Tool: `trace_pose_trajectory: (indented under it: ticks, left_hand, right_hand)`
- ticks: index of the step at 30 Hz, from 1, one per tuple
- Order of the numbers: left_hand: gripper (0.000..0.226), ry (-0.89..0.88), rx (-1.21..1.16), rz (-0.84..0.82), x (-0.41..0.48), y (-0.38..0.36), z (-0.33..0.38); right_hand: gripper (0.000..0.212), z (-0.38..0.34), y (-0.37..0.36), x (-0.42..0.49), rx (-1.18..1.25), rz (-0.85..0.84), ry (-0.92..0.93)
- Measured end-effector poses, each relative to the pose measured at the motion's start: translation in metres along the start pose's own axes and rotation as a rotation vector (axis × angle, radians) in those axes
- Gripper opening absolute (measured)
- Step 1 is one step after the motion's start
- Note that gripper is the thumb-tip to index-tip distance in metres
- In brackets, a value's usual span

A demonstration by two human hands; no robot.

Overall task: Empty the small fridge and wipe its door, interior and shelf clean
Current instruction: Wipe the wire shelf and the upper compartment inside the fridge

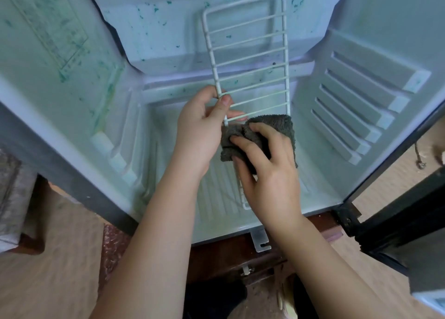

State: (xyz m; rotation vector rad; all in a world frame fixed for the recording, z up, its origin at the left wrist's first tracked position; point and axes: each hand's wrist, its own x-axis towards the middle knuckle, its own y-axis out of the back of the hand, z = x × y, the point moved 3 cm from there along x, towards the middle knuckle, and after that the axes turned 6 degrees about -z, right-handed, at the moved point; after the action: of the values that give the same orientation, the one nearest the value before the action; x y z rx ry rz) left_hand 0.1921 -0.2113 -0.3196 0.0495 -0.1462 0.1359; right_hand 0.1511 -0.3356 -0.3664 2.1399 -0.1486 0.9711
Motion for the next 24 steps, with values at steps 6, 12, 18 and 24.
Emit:
trace_pose_trajectory:
  ticks: [6, 12, 18, 24]
  left_hand:
    - [0.012, -0.039, 0.035, 0.019, 0.009, -0.003, -0.003]
    - [0.033, -0.052, 0.274, 0.006, 0.011, 0.004, -0.013]
    - [0.024, -0.012, 0.193, 0.004, 0.015, 0.005, -0.011]
    - [0.023, -0.035, 0.246, 0.013, 0.015, 0.006, -0.013]
  right_hand:
    - [0.021, 0.005, -0.012, 0.008, -0.021, 0.059, -0.032]
    - [0.014, 0.007, -0.016, 0.011, -0.027, 0.126, 0.024]
    - [0.012, 0.062, 0.019, 0.020, -0.048, 0.187, -0.174]
    - [0.014, 0.046, 0.036, 0.010, 0.009, 0.271, -0.187]
